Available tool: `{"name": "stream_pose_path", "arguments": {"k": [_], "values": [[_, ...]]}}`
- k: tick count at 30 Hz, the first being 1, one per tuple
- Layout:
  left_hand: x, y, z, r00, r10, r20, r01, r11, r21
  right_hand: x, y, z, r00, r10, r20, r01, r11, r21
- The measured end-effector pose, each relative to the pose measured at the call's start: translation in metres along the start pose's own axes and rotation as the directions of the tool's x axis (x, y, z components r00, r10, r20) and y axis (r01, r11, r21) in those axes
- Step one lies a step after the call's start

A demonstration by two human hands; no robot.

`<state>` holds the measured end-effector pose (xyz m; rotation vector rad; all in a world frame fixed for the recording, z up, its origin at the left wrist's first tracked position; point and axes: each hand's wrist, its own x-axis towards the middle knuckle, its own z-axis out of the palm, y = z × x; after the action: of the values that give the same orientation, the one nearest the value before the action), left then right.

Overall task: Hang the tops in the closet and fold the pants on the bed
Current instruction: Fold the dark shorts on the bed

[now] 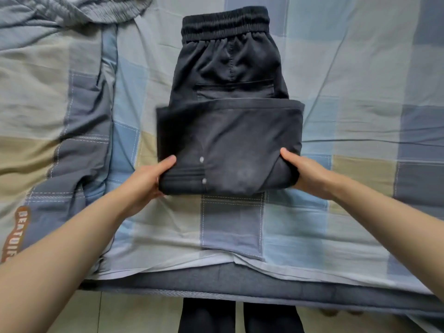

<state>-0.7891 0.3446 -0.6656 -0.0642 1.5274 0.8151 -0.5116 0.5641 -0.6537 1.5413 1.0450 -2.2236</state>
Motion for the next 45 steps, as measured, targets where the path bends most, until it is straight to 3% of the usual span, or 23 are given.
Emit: {"name": "stream_pose_path", "arguments": {"k": [3, 7, 9, 14, 25, 32, 34, 38, 40, 43, 45], "values": [[0.008, 0.012, 0.004, 0.998, -0.041, -0.041, 0.042, 0.999, 0.016, 0.015, -0.01, -0.008, 0.992, 0.069, -0.102, -0.069, 0.998, 0.001], [0.006, -0.016, 0.001, 0.985, 0.114, -0.13, -0.097, 0.987, 0.129, 0.017, 0.014, -0.011, 0.999, -0.012, -0.039, 0.008, 0.996, -0.086], [0.001, -0.031, 0.001, 0.972, 0.152, -0.182, -0.137, 0.986, 0.09, 0.011, 0.03, -0.011, 0.996, -0.085, -0.005, 0.084, 0.994, -0.076], [-0.008, -0.054, 0.01, 0.963, 0.081, -0.258, -0.125, 0.98, -0.156, -0.001, 0.071, -0.007, 0.957, -0.193, -0.219, 0.165, 0.977, -0.138], [-0.028, -0.063, 0.021, 0.934, -0.003, -0.356, -0.092, 0.964, -0.249, -0.019, 0.08, 0.011, 0.924, -0.039, -0.38, 0.098, 0.986, 0.137], [-0.052, -0.057, 0.04, 0.9, 0.075, -0.429, -0.153, 0.977, -0.149, -0.039, 0.074, 0.021, 0.849, -0.052, -0.526, 0.087, 0.995, 0.042], [-0.074, -0.064, 0.043, 0.913, 0.07, -0.401, -0.127, 0.985, -0.115, -0.06, 0.082, 0.023, 0.851, -0.047, -0.524, 0.08, 0.996, 0.04], [-0.135, -0.078, 0.046, 0.987, 0.042, -0.156, -0.026, 0.994, 0.105, -0.124, 0.093, 0.026, 0.907, -0.164, -0.387, 0.083, 0.972, -0.219], [-0.16, -0.086, 0.049, 0.996, -0.004, -0.085, 0.019, 0.984, 0.18, -0.153, 0.099, 0.03, 0.933, -0.12, -0.34, 0.024, 0.961, -0.275], [-0.196, -0.09, 0.049, 0.991, -0.107, -0.079, 0.128, 0.935, 0.33, -0.198, 0.105, 0.037, 0.937, 0.138, -0.32, -0.162, 0.985, -0.049], [-0.213, -0.088, 0.044, 0.963, -0.265, -0.057, 0.27, 0.923, 0.274, -0.217, 0.101, 0.039, 0.918, 0.299, -0.262, -0.282, 0.954, 0.101]]}}
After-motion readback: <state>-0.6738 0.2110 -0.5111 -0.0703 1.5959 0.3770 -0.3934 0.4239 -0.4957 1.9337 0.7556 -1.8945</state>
